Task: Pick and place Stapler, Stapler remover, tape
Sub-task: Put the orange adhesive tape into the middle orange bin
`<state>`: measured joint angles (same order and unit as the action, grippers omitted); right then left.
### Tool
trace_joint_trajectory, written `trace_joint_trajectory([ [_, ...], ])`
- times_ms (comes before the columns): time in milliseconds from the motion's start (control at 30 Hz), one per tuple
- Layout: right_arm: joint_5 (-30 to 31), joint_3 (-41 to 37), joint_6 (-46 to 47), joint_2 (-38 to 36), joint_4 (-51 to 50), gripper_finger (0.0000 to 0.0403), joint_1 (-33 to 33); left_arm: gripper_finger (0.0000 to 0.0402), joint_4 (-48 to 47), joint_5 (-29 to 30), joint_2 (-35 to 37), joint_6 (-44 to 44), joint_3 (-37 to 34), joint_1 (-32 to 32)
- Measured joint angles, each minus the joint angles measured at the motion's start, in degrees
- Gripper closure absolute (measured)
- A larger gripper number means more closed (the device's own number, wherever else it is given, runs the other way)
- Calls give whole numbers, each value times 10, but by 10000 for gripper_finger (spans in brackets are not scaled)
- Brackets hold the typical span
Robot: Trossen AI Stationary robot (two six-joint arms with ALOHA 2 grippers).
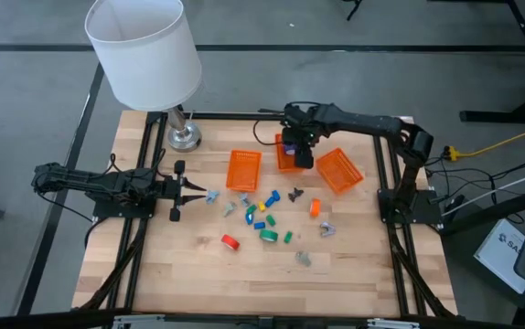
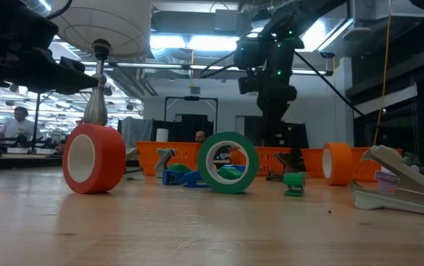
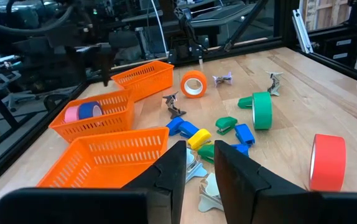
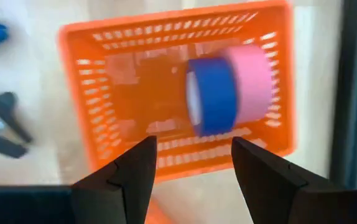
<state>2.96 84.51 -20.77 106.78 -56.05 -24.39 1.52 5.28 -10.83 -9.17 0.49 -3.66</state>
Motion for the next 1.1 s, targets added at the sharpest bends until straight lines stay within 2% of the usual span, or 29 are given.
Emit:
trace_joint_trajectory([
  [300, 4, 0, 129, -7, -59, 190, 36, 322, 0, 0, 0, 0, 0, 0],
  [633, 5, 0, 286, -87, -66, 190, 62, 322, 0, 0, 0, 0, 0, 0],
  [867, 5, 0, 422, -103, -96, 190, 96, 324, 0, 0, 0, 0, 0, 0],
  [967, 11, -6, 527, -104, -94, 190, 109, 323, 0, 0, 0, 0, 0, 0],
  [1100, 28, -20, 733, -103, -92, 190, 126, 323, 0, 0, 0, 0, 0, 0],
])
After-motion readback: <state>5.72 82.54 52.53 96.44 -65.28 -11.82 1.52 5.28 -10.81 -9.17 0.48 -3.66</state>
